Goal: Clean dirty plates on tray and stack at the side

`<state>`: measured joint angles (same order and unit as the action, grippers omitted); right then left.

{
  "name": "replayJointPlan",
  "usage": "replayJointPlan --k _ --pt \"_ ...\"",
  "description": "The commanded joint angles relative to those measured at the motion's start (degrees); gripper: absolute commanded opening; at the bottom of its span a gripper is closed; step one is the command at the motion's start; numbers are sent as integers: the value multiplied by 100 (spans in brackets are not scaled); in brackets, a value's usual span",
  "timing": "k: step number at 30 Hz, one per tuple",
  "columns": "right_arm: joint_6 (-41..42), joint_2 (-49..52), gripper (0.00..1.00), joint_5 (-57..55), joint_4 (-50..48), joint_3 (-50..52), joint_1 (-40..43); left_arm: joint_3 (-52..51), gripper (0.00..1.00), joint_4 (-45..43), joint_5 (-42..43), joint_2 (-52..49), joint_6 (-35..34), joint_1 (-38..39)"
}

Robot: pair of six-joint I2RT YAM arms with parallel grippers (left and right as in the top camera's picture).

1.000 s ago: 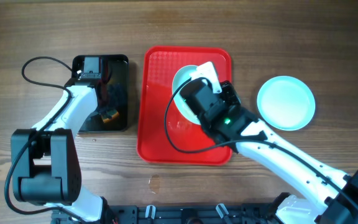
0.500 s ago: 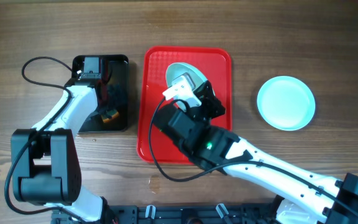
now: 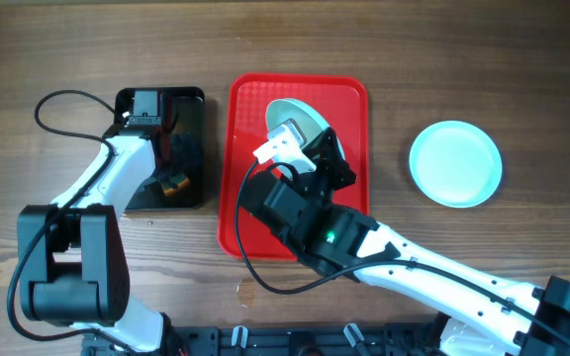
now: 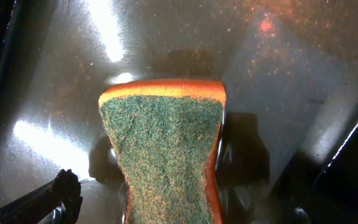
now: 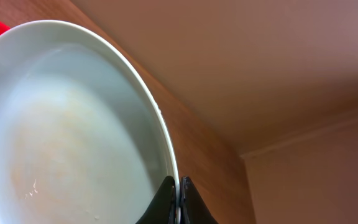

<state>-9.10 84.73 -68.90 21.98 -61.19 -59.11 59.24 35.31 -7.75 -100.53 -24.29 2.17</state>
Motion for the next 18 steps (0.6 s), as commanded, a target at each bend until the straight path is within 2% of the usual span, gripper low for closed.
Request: replayJointPlan --k 1,18 --pt "-39 -105 4 -208 -35 -92 -24 -4 100 -20 26 9 11 -7" --pt "-144 -105 4 -210 -149 -92 -24 -4 100 -20 26 9 11 -7"
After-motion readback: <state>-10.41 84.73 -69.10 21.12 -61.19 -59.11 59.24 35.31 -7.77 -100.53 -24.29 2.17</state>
